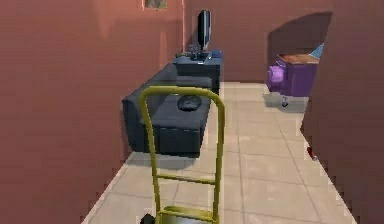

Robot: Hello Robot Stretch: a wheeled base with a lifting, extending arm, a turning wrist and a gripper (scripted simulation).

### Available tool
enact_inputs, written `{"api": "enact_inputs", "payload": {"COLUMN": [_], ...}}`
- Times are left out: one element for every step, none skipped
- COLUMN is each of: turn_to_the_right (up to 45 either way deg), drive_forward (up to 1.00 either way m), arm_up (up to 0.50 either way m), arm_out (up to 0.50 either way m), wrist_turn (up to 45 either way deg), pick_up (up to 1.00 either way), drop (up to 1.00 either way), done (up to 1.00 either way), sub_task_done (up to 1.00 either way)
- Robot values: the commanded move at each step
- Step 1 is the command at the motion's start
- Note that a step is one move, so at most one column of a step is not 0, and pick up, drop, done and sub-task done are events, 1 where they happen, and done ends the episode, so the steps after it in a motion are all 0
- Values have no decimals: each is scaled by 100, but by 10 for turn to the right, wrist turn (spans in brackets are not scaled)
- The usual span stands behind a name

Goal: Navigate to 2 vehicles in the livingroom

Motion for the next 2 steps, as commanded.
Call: {"api": "enact_inputs", "payload": {"turn_to_the_right": [420,0], "drive_forward": [0,70], "arm_up": [0,0], "arm_out": [0,0], "wrist_turn": [0,0], "pick_up": [0,0], "drop": [0,0], "done": [0,0], "sub_task_done": [0,0]}}
